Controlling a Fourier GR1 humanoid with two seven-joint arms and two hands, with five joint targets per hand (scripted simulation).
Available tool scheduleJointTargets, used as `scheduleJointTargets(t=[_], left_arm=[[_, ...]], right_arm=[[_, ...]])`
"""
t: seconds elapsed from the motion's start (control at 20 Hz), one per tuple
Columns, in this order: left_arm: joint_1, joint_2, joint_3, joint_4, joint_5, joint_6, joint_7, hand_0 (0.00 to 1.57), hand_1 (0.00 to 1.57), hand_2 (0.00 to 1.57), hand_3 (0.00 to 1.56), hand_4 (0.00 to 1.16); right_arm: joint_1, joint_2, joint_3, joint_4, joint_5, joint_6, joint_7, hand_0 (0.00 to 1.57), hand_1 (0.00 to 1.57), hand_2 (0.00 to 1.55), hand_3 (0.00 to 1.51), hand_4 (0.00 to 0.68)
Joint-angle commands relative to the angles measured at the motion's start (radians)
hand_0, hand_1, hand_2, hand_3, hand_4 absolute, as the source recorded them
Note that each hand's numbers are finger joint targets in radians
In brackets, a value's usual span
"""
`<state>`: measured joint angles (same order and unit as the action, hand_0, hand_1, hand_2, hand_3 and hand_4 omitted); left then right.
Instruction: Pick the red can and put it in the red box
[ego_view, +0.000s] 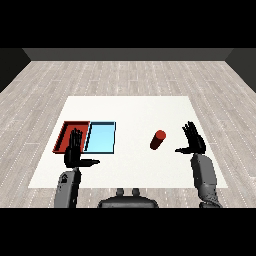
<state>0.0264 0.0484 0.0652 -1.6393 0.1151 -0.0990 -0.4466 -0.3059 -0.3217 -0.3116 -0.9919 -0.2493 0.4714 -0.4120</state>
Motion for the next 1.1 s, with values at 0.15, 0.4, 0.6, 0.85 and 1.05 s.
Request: scheduleJointTargets(t=[0.15, 0.4, 0.6, 0.85, 1.05], left_arm=[[-0.016, 0.026, 0.026, -0.019, 0.026, -0.009, 0.055, 0.0, 0.0, 0.0, 0.0, 0.0], [-0.015, -0.028, -0.022, -0.018, -0.027, 0.046, 0.025, 0.0, 0.0, 0.0, 0.0, 0.0], [-0.022, -0.044, -0.046, -0.04, -0.03, 0.054, 0.042, 0.0, 0.0, 0.0, 0.0, 0.0], [-0.049, 0.01, 0.015, 0.017, 0.003, 0.011, 0.019, 0.0, 0.0, 0.0, 0.0, 0.0], [-0.068, 0.008, 0.013, 0.085, -0.01, 0.004, -0.023, 0.0, 0.0, 0.0, 0.0, 0.0]], right_arm=[[0.039, 0.11, 0.056, -0.103, -0.02, -0.077, 0.068, 0.0, 0.0, 0.0, 0.0, 0.0], [-0.005, 0.097, 0.056, 0.056, -0.006, -0.042, -0.01, 0.0, 0.0, 0.0, 0.0, 0.0], [0.001, 0.098, 0.048, 0.045, -0.027, -0.064, 0.004, 0.0, 0.0, 0.0, 0.0, 0.0], [0.02, 0.136, 0.079, -0.006, -0.048, -0.073, 0.042, 0.0, 0.0, 0.0, 0.0, 0.0], [-0.102, 0.137, 0.082, 0.228, 0.008, -0.064, -0.089, 0.0, 0.0, 0.0, 0.0, 0.0]])
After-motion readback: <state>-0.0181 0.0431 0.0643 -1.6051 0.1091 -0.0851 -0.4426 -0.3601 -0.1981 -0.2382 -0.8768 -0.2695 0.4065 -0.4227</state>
